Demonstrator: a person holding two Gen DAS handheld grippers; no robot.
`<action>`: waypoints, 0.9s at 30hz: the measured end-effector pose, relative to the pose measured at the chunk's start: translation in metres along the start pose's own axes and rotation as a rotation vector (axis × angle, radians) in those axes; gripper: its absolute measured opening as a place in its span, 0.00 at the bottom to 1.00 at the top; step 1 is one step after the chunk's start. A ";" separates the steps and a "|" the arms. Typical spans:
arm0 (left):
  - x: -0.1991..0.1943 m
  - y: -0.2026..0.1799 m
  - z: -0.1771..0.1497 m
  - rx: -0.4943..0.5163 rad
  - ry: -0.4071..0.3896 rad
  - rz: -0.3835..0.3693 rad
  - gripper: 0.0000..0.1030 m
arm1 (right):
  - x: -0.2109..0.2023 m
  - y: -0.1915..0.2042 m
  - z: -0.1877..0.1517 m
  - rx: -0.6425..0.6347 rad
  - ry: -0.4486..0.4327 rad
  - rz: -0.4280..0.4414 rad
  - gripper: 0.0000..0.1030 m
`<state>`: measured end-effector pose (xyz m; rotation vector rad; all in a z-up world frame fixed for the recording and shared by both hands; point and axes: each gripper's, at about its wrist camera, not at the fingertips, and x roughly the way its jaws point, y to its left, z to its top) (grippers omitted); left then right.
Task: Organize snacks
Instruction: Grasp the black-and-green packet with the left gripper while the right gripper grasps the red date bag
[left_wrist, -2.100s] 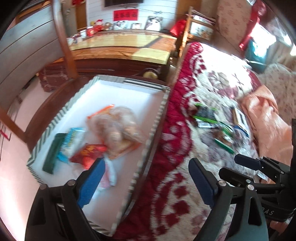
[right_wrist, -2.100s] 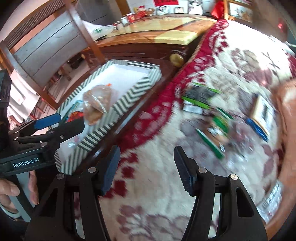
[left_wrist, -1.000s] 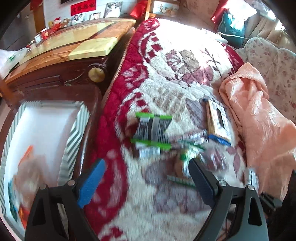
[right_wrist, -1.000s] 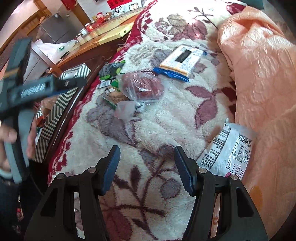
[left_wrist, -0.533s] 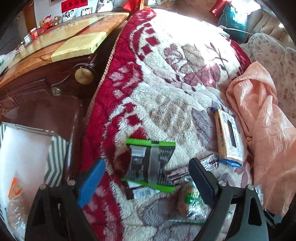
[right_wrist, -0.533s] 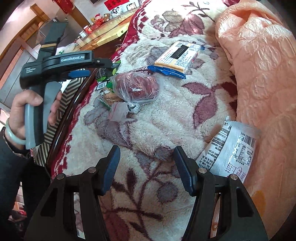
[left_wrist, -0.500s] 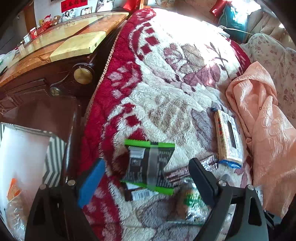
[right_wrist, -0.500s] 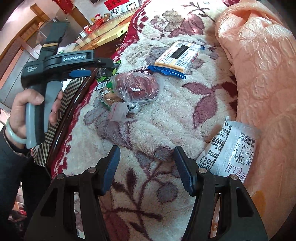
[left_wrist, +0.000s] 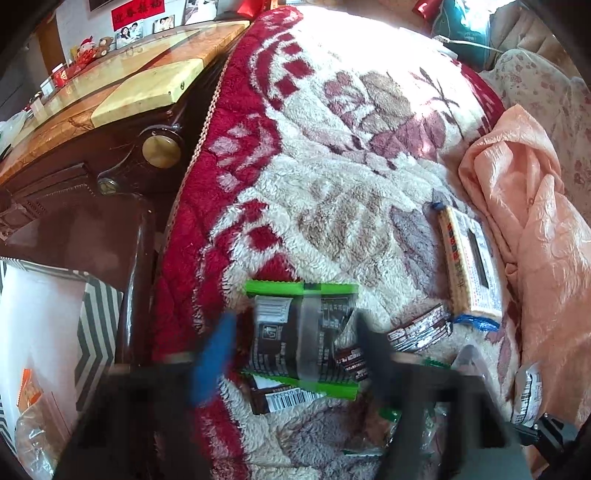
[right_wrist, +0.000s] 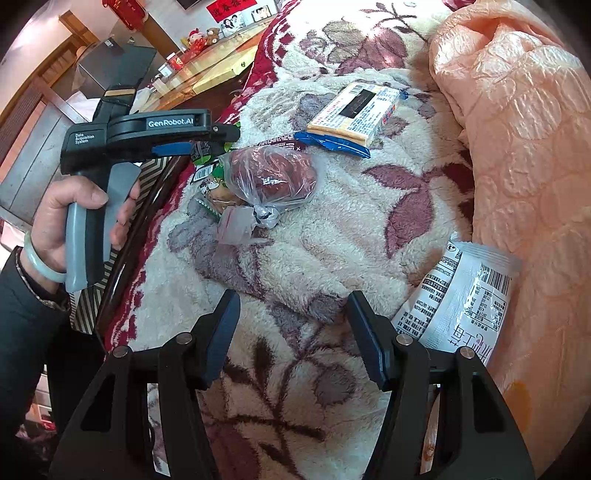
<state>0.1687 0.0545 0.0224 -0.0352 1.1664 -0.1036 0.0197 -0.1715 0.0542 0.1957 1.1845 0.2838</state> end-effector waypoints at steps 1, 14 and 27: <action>0.000 0.000 0.000 0.001 0.000 -0.001 0.44 | 0.000 0.000 0.000 0.001 0.000 0.001 0.59; -0.044 -0.002 -0.020 0.009 -0.104 0.005 0.41 | -0.002 0.002 0.022 0.045 -0.067 0.017 0.69; -0.063 0.004 -0.049 -0.011 -0.090 -0.025 0.42 | 0.057 0.009 0.079 0.059 -0.039 0.039 0.74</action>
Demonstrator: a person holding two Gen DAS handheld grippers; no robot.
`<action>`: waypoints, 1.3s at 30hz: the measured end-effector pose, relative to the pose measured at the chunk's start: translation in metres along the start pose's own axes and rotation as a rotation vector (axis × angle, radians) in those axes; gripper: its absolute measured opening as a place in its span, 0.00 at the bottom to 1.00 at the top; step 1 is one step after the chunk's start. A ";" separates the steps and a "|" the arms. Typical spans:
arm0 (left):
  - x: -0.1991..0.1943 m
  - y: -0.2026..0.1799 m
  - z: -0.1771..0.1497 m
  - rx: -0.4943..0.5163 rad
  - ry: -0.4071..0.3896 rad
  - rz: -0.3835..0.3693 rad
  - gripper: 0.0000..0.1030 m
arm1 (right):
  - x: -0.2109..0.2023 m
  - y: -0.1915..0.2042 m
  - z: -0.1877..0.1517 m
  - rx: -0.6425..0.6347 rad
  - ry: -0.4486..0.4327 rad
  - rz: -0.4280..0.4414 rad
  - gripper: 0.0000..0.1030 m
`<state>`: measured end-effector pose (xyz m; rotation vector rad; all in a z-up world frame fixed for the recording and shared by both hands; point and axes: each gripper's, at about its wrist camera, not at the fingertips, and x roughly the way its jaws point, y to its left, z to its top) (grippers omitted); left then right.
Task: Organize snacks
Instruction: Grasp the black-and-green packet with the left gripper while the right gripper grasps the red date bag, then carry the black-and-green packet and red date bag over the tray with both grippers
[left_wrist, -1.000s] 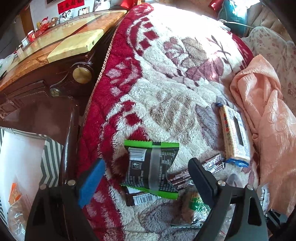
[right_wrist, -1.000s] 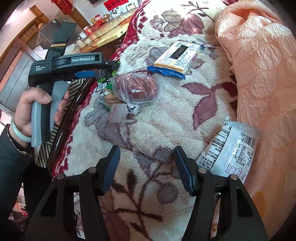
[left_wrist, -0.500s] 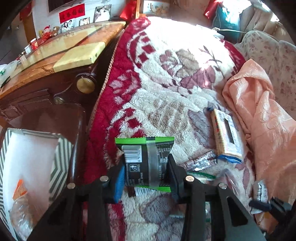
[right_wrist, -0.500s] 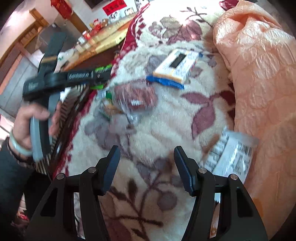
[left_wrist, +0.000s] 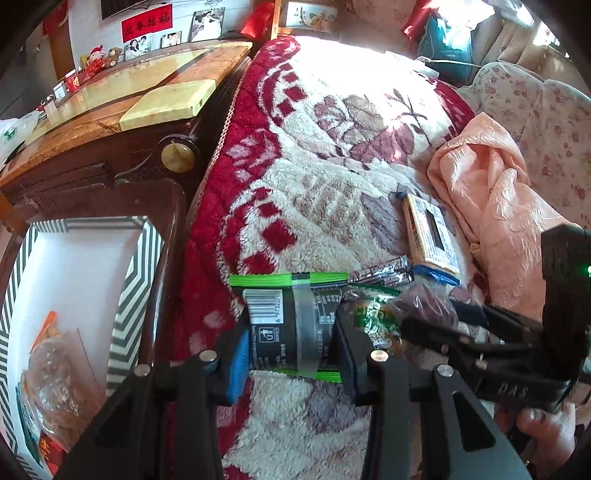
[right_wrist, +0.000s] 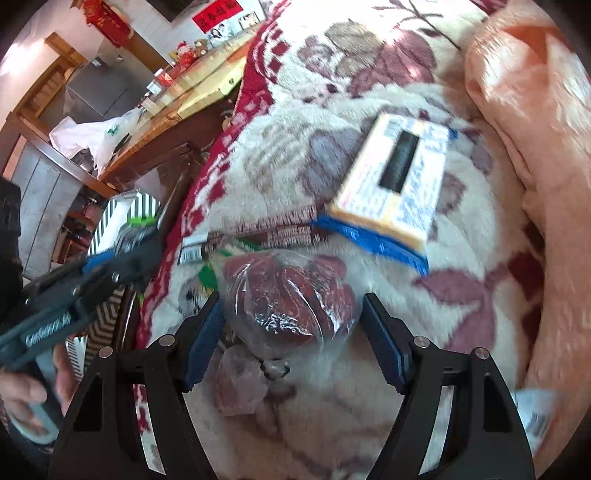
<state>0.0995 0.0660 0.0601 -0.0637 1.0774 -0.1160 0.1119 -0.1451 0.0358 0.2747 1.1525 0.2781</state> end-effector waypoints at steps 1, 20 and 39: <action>0.000 0.000 -0.001 -0.002 0.001 -0.001 0.42 | 0.000 0.000 0.001 -0.008 -0.011 0.010 0.73; -0.033 -0.008 -0.036 0.001 -0.036 0.043 0.42 | -0.057 0.022 -0.032 -0.146 -0.092 -0.004 0.45; -0.071 -0.005 -0.076 -0.018 -0.091 0.087 0.42 | -0.084 0.062 -0.059 -0.200 -0.107 -0.041 0.45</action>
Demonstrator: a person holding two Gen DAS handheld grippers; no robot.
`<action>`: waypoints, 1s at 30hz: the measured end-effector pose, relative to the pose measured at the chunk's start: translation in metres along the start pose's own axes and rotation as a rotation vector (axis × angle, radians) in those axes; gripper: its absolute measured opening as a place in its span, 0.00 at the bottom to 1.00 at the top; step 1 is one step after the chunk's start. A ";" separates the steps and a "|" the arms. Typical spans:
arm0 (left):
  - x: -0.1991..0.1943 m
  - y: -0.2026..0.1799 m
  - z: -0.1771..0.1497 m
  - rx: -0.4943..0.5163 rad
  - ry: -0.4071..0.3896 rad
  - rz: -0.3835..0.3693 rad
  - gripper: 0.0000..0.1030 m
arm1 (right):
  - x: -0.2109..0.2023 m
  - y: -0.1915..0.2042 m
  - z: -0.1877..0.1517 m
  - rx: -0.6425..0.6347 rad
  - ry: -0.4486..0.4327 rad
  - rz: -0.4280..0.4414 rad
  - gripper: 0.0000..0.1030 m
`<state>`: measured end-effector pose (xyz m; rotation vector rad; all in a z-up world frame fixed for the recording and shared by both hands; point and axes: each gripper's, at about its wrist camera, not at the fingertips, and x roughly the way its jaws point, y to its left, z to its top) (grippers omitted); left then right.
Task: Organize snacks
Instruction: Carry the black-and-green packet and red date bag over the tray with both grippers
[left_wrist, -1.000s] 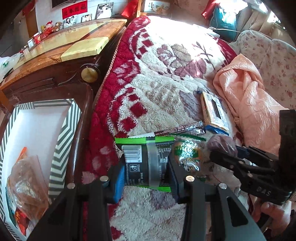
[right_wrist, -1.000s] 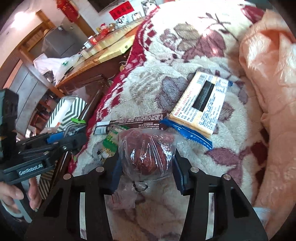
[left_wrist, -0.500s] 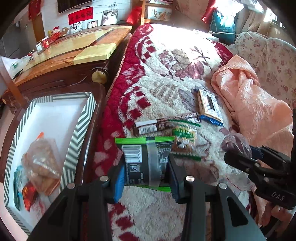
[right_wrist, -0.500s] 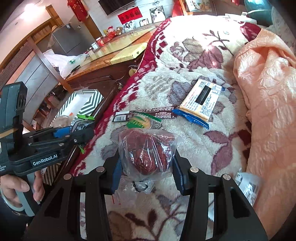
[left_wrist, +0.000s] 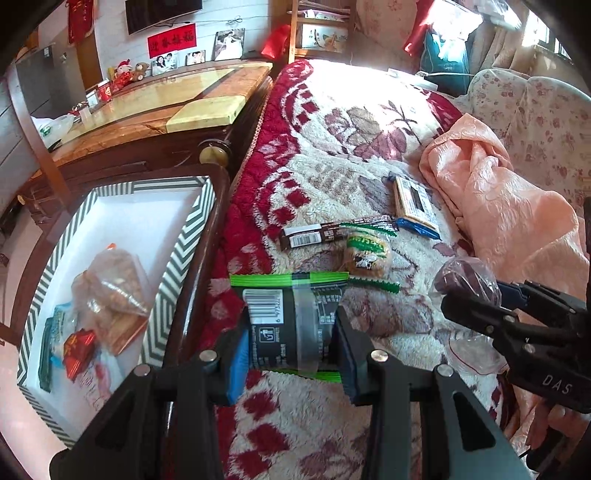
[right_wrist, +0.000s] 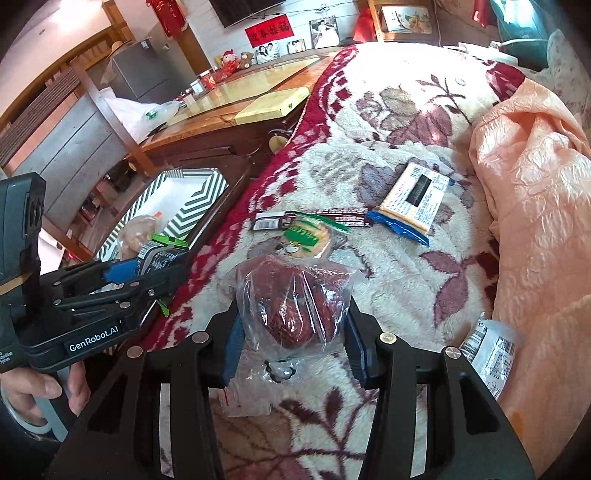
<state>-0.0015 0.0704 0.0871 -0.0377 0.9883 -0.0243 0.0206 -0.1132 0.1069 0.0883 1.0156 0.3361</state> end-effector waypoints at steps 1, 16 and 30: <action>-0.001 0.001 -0.001 -0.002 -0.003 0.003 0.42 | 0.000 0.002 -0.001 -0.003 0.002 0.001 0.45; -0.006 0.019 -0.019 -0.028 -0.023 0.054 0.42 | 0.006 0.027 -0.005 -0.053 0.047 0.006 0.45; -0.008 0.029 -0.024 -0.052 -0.040 0.076 0.42 | 0.016 0.046 -0.004 -0.083 0.062 0.014 0.45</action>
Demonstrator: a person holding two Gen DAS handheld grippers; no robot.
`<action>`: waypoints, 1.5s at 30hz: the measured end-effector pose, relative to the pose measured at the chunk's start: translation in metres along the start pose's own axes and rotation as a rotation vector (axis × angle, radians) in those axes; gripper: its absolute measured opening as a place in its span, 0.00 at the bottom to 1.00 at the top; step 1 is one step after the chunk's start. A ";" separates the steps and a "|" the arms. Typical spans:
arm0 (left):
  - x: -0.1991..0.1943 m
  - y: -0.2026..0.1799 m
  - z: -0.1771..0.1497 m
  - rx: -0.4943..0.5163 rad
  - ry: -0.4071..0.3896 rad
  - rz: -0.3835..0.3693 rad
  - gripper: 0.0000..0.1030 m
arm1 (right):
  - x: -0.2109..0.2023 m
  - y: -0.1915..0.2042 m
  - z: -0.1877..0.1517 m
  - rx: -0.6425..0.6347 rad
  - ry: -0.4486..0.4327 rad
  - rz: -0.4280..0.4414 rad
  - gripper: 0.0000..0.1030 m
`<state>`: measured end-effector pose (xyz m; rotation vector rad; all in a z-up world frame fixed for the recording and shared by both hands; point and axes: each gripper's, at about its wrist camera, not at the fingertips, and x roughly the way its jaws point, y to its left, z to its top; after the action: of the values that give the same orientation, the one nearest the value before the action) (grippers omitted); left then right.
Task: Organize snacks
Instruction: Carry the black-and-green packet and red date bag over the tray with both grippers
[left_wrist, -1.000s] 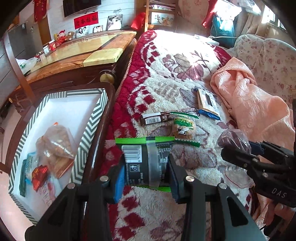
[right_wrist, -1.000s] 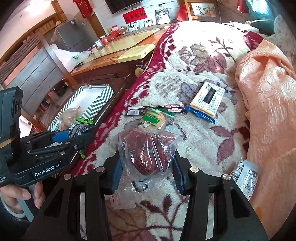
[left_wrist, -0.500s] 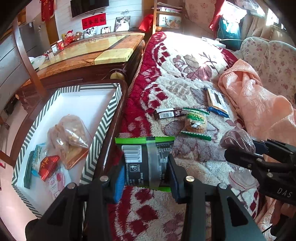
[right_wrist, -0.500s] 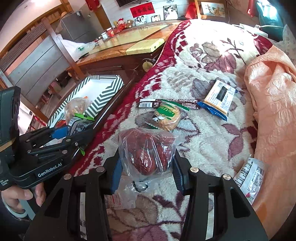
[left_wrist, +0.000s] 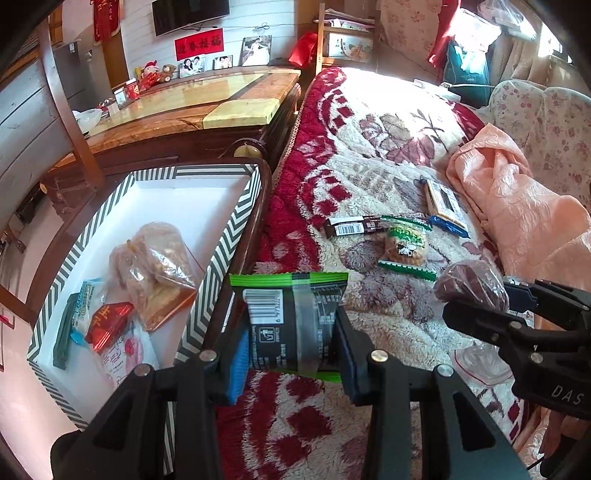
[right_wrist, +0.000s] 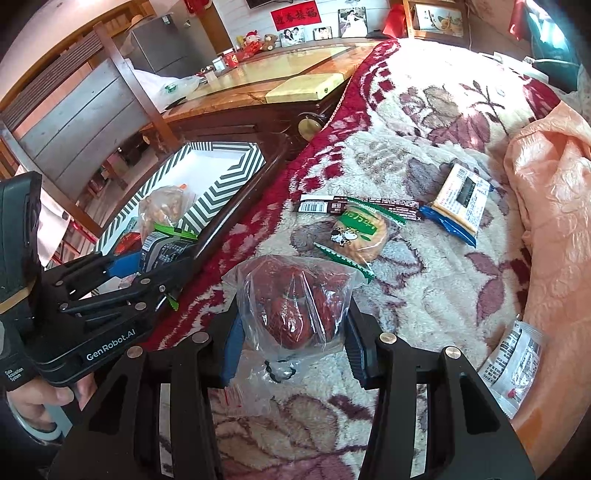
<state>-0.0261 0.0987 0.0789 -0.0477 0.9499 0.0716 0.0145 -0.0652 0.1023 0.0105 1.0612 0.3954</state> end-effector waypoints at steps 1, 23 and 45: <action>0.000 0.001 0.000 -0.003 0.000 -0.001 0.42 | 0.000 0.001 0.000 0.001 -0.001 -0.002 0.45; -0.004 0.030 -0.004 -0.043 -0.044 0.071 0.42 | 0.017 0.026 0.008 -0.021 0.017 0.010 0.45; 0.005 0.088 -0.010 -0.174 -0.013 0.118 0.42 | 0.049 0.087 0.028 -0.148 0.065 0.080 0.45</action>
<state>-0.0382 0.1861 0.0685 -0.1520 0.9308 0.2630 0.0316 0.0359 0.0917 -0.0923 1.0957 0.5487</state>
